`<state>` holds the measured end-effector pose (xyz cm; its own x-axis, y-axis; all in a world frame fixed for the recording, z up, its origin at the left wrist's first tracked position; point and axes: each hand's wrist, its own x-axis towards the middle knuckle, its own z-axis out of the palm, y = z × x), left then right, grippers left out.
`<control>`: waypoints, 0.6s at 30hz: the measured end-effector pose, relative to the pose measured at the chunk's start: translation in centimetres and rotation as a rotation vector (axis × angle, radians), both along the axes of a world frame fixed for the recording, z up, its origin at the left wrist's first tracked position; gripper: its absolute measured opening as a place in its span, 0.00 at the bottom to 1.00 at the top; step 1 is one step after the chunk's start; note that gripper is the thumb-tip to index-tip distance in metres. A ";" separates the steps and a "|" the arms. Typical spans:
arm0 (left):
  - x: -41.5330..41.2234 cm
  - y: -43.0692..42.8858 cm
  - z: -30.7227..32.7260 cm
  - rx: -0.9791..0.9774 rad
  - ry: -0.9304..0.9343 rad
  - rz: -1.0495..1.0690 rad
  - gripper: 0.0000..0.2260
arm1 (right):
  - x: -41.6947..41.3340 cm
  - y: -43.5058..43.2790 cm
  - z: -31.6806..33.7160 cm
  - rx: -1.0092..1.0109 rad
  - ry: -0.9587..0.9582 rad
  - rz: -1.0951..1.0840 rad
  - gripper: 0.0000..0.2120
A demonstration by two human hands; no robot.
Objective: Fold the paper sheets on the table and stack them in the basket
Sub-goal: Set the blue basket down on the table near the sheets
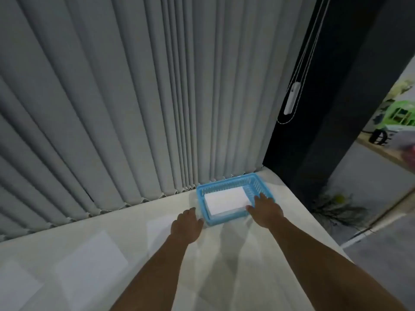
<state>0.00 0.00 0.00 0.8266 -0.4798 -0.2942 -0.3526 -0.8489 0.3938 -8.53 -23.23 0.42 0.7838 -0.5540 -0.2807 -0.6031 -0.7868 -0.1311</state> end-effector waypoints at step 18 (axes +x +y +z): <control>1.6 -5.5 -5.0 -0.301 0.394 0.481 0.15 | -0.6 -8.5 -6.2 0.331 -0.301 -0.269 0.17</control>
<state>1.60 -5.47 -5.02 0.8269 -0.1943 -0.5276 0.2537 -0.7084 0.6586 -9.12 -31.76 -5.81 0.6988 -0.6668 -0.2588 -0.6756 -0.4964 -0.5452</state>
